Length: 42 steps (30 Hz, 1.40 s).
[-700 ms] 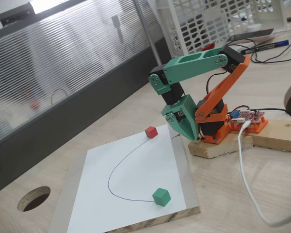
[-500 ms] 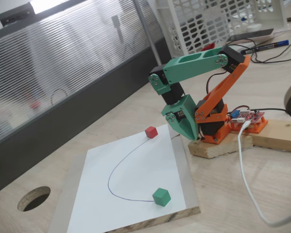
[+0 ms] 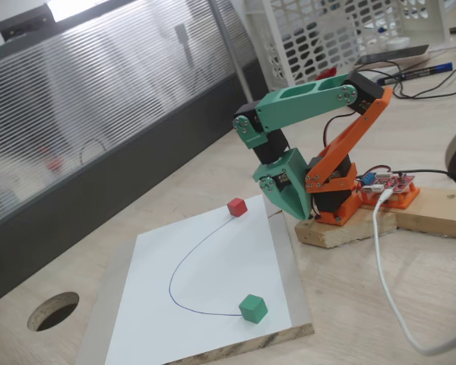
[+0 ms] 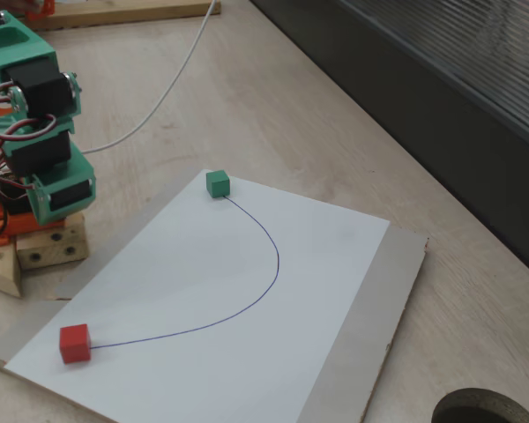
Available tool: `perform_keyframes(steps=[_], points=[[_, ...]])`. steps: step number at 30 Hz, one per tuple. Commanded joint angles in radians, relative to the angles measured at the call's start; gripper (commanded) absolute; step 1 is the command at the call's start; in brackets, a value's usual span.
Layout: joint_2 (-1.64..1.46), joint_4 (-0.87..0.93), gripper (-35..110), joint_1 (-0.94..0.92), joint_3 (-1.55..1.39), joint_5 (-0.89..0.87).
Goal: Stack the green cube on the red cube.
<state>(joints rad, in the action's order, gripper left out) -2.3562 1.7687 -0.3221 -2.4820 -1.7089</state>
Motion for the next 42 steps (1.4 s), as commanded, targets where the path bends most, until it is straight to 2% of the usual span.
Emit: perform_keyframes(steps=[1, 9, 17, 24, 29, 36, 42], points=[[-0.078, 0.038, 4, -0.009, 0.032, -0.008], [-0.080, 0.038, 4, -0.009, 0.052, -0.006], [-0.078, 0.038, 4, -0.009, 0.305, -0.006], [-0.075, 0.038, 4, -0.009, 0.334, -0.006], [0.083, 0.037, 4, -0.006, 0.339, -0.005], [0.155, 0.037, 4, 0.209, 0.341, -0.005], [0.155, 0.035, 4, 0.298, 0.341, -0.005]])
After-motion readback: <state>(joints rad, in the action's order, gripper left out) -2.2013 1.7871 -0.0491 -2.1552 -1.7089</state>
